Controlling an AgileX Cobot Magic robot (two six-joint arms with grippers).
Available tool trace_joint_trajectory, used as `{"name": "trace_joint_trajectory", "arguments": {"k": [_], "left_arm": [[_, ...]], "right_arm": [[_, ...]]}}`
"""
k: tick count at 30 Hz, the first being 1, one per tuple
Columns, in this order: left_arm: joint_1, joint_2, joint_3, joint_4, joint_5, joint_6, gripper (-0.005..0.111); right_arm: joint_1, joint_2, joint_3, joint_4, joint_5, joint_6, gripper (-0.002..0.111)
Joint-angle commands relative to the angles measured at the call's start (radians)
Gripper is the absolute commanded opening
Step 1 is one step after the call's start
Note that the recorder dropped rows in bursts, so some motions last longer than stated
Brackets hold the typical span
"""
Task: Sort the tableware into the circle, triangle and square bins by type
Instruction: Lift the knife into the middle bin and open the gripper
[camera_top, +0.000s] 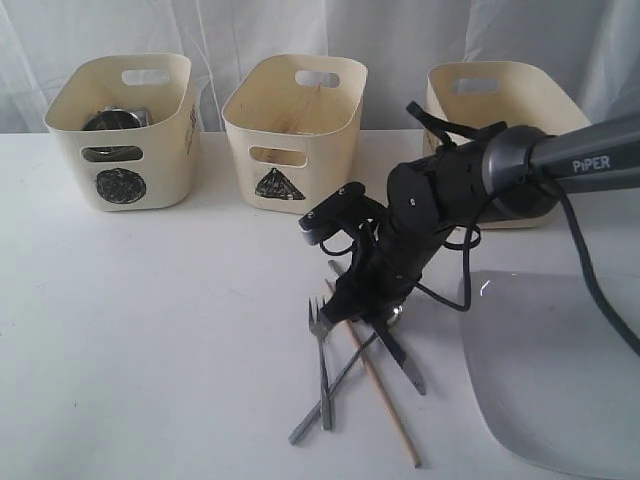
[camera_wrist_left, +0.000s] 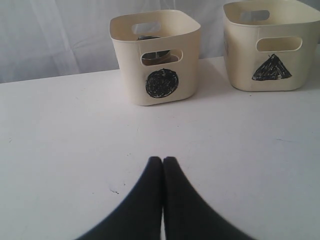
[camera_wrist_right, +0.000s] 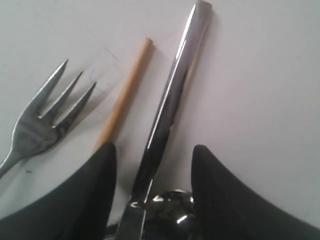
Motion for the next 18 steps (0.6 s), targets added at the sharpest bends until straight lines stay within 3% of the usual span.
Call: {"name": "trace_joint_trajectory", "arguments": {"k": [1, 5, 11, 18], "left_arm": [[-0.002, -0.005, 0.004, -0.008, 0.000, 0.002, 0.000], [-0.002, -0.005, 0.004, -0.008, 0.000, 0.002, 0.000], [-0.002, -0.005, 0.004, -0.008, 0.000, 0.002, 0.000], [-0.002, -0.005, 0.004, -0.008, 0.000, 0.002, 0.000]], "right_arm": [[0.001, 0.020, -0.004, -0.011, -0.002, -0.009, 0.045], [0.001, 0.024, -0.004, -0.011, 0.011, -0.009, 0.037], [0.001, 0.024, -0.004, -0.008, 0.021, 0.026, 0.002], [0.001, -0.045, 0.000, 0.115, -0.003, 0.099, 0.000]]}}
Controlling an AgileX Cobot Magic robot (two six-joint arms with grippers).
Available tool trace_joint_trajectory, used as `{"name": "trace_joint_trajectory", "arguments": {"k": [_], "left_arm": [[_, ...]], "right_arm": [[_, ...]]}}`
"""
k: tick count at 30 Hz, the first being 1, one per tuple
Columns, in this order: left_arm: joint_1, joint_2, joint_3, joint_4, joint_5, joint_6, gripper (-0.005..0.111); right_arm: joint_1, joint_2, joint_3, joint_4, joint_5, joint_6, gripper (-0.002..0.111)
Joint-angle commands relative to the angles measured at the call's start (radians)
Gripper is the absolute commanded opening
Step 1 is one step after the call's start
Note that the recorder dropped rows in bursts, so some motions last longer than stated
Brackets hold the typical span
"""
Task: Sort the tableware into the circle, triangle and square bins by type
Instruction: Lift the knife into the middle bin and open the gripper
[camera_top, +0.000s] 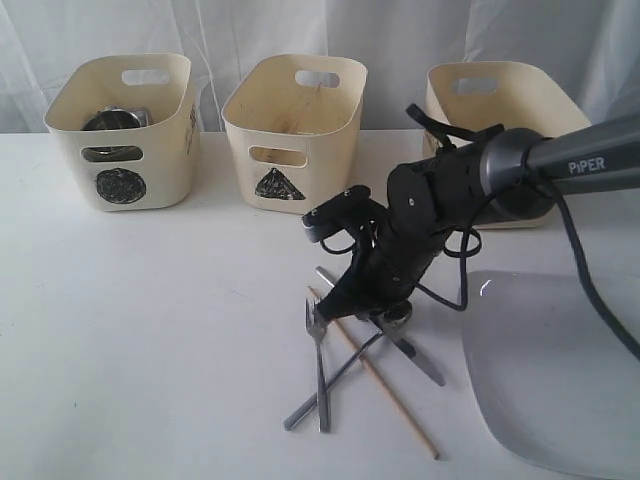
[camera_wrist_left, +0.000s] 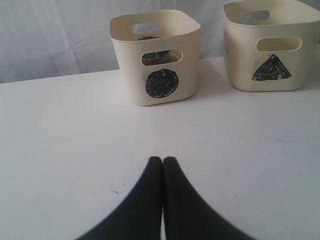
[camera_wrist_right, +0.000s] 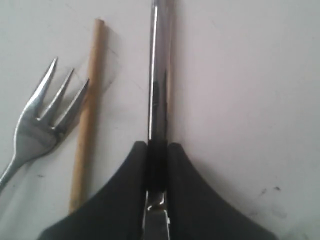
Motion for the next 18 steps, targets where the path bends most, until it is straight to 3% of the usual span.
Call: {"name": "trace_joint_trajectory", "arguments": {"k": [1, 6, 11, 18], "left_arm": [[-0.002, -0.005, 0.004, -0.008, 0.000, 0.002, 0.000], [-0.002, -0.005, 0.004, -0.008, 0.000, 0.002, 0.000], [-0.002, -0.005, 0.004, -0.008, 0.000, 0.002, 0.000], [-0.002, -0.005, 0.004, -0.008, 0.000, 0.002, 0.000]], "right_arm": [[0.001, -0.075, 0.008, 0.099, -0.019, 0.033, 0.000], [-0.001, -0.190, 0.037, 0.281, -0.092, 0.035, 0.000], [-0.011, -0.307, 0.110, 0.474, -0.334, 0.033, 0.000], [-0.062, -0.356, 0.099, 0.520, -0.675, 0.127, 0.000]]}}
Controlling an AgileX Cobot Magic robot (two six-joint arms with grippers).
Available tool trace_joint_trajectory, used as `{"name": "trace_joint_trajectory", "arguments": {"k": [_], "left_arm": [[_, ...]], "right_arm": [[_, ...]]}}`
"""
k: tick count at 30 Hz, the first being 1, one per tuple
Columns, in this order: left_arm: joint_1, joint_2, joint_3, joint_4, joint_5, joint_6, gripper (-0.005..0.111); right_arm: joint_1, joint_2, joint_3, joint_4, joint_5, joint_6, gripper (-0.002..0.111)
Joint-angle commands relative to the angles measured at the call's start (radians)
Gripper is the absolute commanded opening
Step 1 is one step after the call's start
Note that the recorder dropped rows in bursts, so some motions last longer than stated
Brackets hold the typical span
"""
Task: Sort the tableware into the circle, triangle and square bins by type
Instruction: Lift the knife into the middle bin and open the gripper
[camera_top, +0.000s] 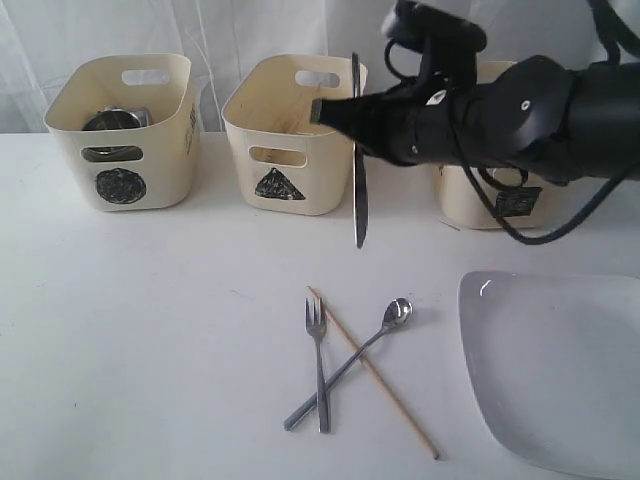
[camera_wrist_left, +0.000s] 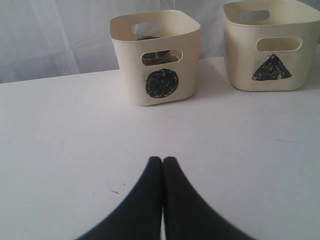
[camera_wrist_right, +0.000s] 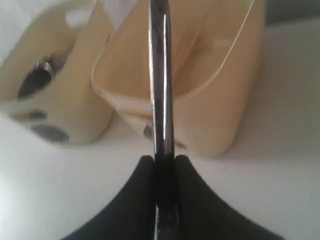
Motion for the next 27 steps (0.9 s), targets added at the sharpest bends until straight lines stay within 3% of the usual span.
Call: {"name": "trace_joint_trajectory", "arguments": {"k": [1, 4, 9, 21, 23, 27], "left_arm": [[-0.002, -0.005, 0.004, -0.008, 0.000, 0.002, 0.000], [-0.002, -0.005, 0.004, -0.008, 0.000, 0.002, 0.000], [-0.002, -0.005, 0.004, -0.008, 0.000, 0.002, 0.000], [-0.002, -0.005, 0.004, -0.008, 0.000, 0.002, 0.000], [-0.002, -0.005, 0.004, -0.008, 0.000, 0.002, 0.000], [-0.002, -0.005, 0.004, -0.008, 0.000, 0.002, 0.000]], "right_arm": [[-0.035, 0.018, -0.042, 0.010, -0.187, 0.119, 0.000], [-0.058, 0.094, -0.125, -0.105, -0.288, 0.229, 0.000], [-0.065, 0.289, -0.386, -0.314, -0.301, 0.415, 0.000], [-0.073, 0.613, -0.757, -0.409, -0.259, 0.421, 0.000], [-0.077, 0.651, -0.805, -0.424, -0.242, 0.421, 0.002], [-0.077, 0.706, -0.894, -0.443, -0.183, 0.419, 0.018]]}}
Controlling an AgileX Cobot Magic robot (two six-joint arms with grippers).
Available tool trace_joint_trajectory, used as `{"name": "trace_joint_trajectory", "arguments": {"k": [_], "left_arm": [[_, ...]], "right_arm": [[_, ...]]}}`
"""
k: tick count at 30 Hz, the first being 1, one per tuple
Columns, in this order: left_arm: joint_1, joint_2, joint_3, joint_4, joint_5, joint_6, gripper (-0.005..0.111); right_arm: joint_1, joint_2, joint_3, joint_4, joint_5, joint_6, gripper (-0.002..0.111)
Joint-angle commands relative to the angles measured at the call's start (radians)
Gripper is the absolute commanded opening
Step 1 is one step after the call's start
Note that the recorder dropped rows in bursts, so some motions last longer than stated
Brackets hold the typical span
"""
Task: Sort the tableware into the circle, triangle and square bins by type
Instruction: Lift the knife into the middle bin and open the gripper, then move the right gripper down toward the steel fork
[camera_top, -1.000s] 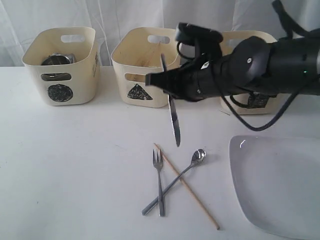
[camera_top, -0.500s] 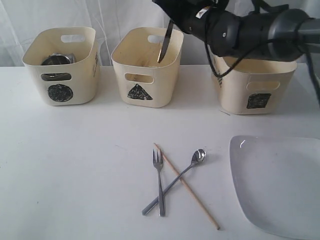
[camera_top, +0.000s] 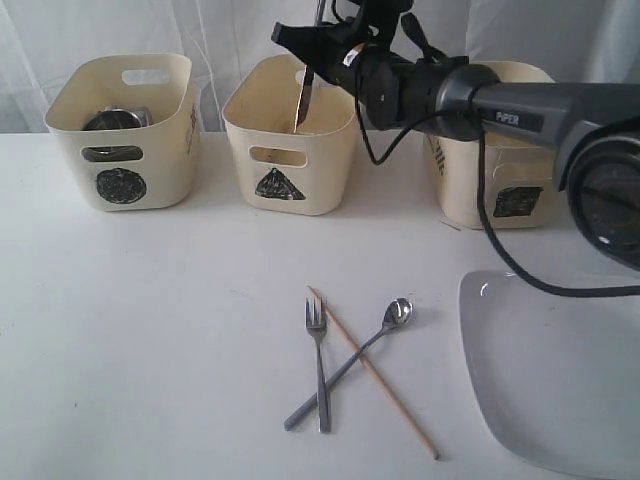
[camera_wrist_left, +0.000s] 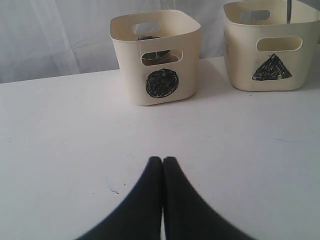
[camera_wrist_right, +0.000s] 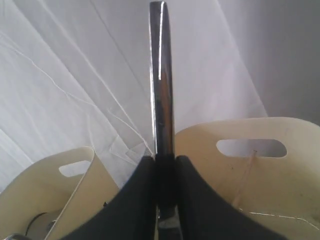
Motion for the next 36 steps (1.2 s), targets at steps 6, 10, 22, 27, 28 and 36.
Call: {"name": "trace_joint_trajectory", "arguments": {"k": [6, 10, 22, 27, 28, 36], "left_arm": [[-0.002, -0.005, 0.004, -0.008, 0.000, 0.002, 0.000], [-0.002, -0.005, 0.004, -0.008, 0.000, 0.002, 0.000], [-0.002, -0.005, 0.004, -0.008, 0.000, 0.002, 0.000], [-0.002, -0.005, 0.004, -0.008, 0.000, 0.002, 0.000], [-0.002, -0.005, 0.004, -0.008, 0.000, 0.002, 0.000], [-0.002, -0.005, 0.004, -0.008, 0.000, 0.002, 0.000]], "right_arm": [[-0.010, 0.008, -0.093, -0.053, 0.155, -0.100, 0.028], [-0.010, -0.034, -0.068, -0.053, 0.288, -0.213, 0.028], [-0.008, -0.344, 0.296, -0.106, 0.692, -0.312, 0.028], [0.035, -0.425, 0.426, -0.086, 1.009, -0.519, 0.028], [0.047, -0.432, 0.442, -0.083, 1.047, -0.544, 0.028], [0.165, -0.445, 0.515, -0.038, 1.115, -0.549, 0.045]]}}
